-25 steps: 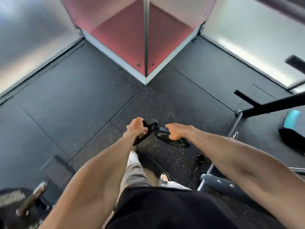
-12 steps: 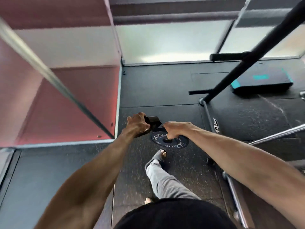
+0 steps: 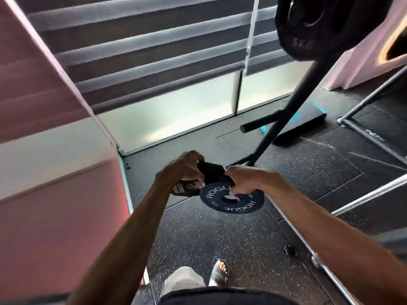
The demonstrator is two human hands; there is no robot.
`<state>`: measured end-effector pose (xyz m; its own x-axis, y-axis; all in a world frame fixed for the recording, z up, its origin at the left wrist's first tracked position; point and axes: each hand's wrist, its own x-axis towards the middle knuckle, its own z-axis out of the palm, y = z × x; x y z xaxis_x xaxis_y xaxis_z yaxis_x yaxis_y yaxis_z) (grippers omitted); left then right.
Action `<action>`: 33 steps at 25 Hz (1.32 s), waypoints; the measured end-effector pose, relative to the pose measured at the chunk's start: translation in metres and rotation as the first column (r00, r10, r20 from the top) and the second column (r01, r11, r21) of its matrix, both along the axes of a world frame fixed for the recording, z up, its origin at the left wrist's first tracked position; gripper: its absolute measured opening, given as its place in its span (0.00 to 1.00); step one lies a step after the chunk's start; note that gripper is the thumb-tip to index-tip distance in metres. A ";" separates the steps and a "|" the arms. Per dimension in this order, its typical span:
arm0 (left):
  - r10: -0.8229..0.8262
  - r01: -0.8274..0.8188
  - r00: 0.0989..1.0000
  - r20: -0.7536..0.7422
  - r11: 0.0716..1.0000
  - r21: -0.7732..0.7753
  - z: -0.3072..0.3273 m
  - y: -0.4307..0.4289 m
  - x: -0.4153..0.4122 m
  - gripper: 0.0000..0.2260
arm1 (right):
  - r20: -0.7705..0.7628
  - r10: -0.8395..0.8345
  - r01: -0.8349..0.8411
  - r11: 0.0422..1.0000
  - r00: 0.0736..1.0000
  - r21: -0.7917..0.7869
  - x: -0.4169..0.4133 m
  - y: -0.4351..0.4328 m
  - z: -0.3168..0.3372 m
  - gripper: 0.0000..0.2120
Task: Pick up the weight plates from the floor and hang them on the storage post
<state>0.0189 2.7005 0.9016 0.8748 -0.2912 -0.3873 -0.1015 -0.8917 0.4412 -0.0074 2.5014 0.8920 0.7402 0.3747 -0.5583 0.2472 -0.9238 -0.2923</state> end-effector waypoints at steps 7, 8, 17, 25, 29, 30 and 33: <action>-0.411 0.403 0.886 0.213 0.912 0.084 0.089 -0.035 0.111 0.11 | 0.088 -0.265 0.250 0.957 0.960 0.147 0.051 -0.024 0.082 0.14; -0.458 0.455 0.852 0.253 0.887 0.075 0.101 -0.040 0.129 0.10 | 0.118 -0.298 0.279 0.948 0.947 0.153 0.059 -0.024 0.092 0.16; -0.668 0.817 0.532 0.521 0.566 -0.109 0.209 -0.098 0.259 0.08 | 0.279 -0.690 0.600 0.721 0.668 0.347 0.099 -0.039 0.169 0.18; -0.591 0.842 0.539 0.600 0.389 -0.373 0.248 -0.173 0.312 0.19 | 0.385 -0.778 0.669 0.625 0.496 0.402 0.134 -0.070 0.226 0.18; -0.536 0.812 0.583 0.610 0.387 -0.436 0.247 -0.198 0.320 0.24 | 0.353 -0.801 0.700 0.596 0.484 0.394 0.147 -0.088 0.233 0.19; -0.534 0.814 0.581 0.614 0.384 -0.435 0.249 -0.202 0.321 0.25 | 0.353 -0.801 0.703 0.595 0.483 0.389 0.150 -0.091 0.234 0.20; -0.518 0.818 0.575 0.633 0.386 -0.427 0.251 -0.208 0.322 0.29 | 0.334 -0.799 0.699 0.600 0.499 0.389 0.154 -0.097 0.235 0.18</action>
<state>0.3413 2.4921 1.1528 0.2738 -0.8613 0.4281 -0.7976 0.0455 0.6015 0.1462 2.4045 1.1266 0.9173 -0.3889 -0.0860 -0.3730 -0.7632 -0.5277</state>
